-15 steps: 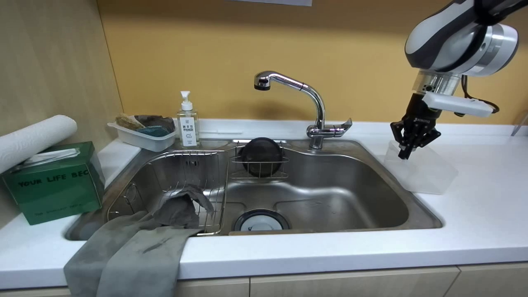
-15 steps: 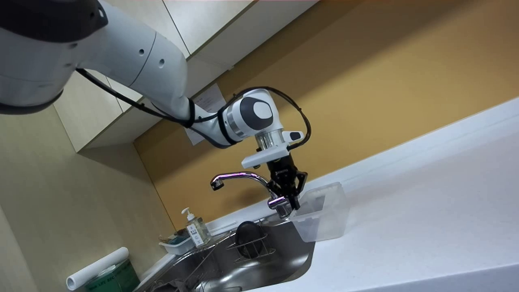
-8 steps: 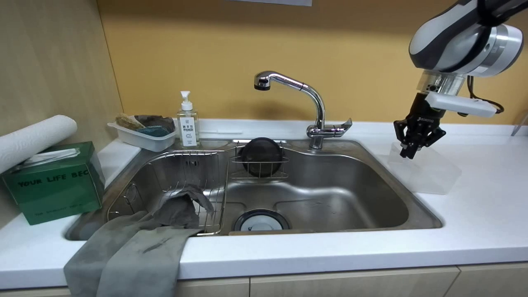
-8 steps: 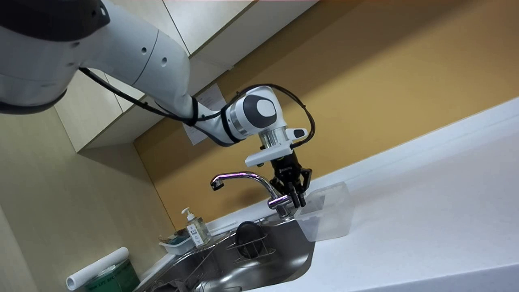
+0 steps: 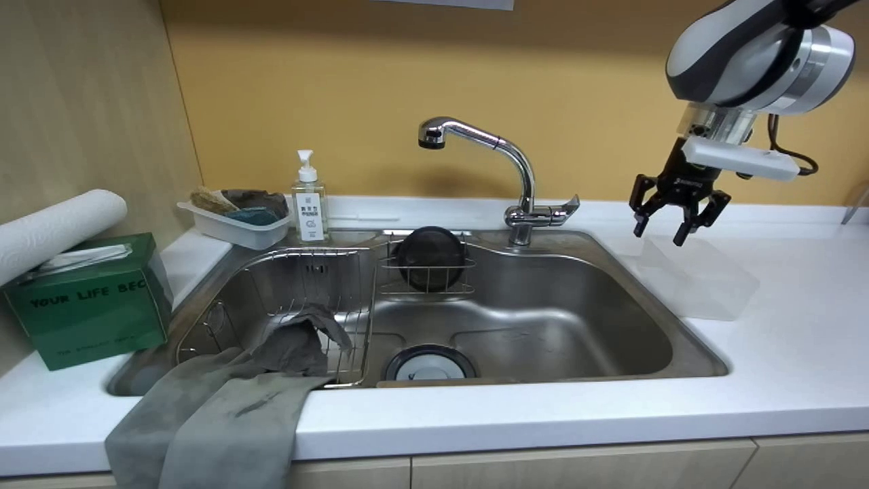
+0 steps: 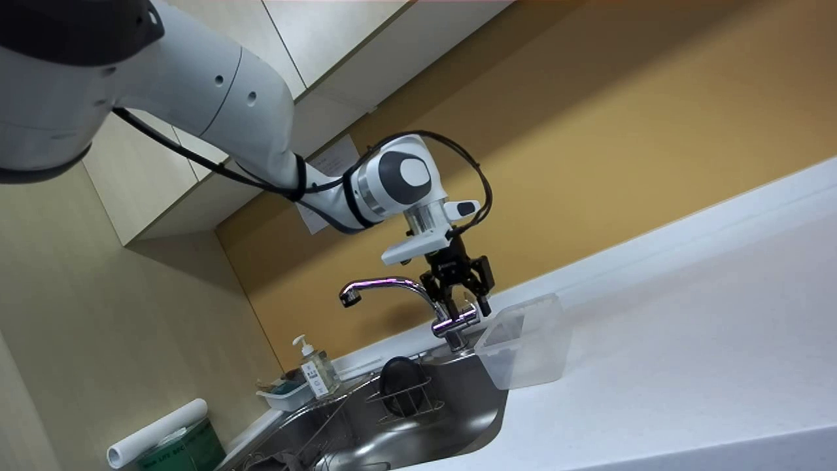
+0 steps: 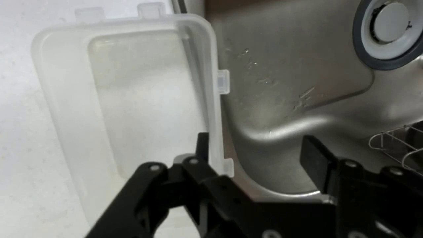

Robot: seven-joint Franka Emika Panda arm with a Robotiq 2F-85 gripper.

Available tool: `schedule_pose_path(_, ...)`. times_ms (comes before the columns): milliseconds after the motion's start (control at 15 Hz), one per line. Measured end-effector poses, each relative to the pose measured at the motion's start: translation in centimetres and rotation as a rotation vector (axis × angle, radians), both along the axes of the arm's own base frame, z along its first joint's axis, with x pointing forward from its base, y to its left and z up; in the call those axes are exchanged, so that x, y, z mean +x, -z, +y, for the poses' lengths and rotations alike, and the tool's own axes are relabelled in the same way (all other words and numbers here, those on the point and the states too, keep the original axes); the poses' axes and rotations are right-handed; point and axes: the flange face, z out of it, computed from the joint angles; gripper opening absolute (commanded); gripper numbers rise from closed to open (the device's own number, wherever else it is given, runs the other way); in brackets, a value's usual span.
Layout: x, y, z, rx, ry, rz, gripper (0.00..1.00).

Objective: Remove the clear container from the sink and put it on the right side of the counter.

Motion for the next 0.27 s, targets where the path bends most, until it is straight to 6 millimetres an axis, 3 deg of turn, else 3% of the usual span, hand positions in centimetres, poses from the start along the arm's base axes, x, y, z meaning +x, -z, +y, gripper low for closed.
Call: schedule_pose_path(267, 0.4, -1.8, 4.2, -0.043, 0.079, -0.111, 1.00)
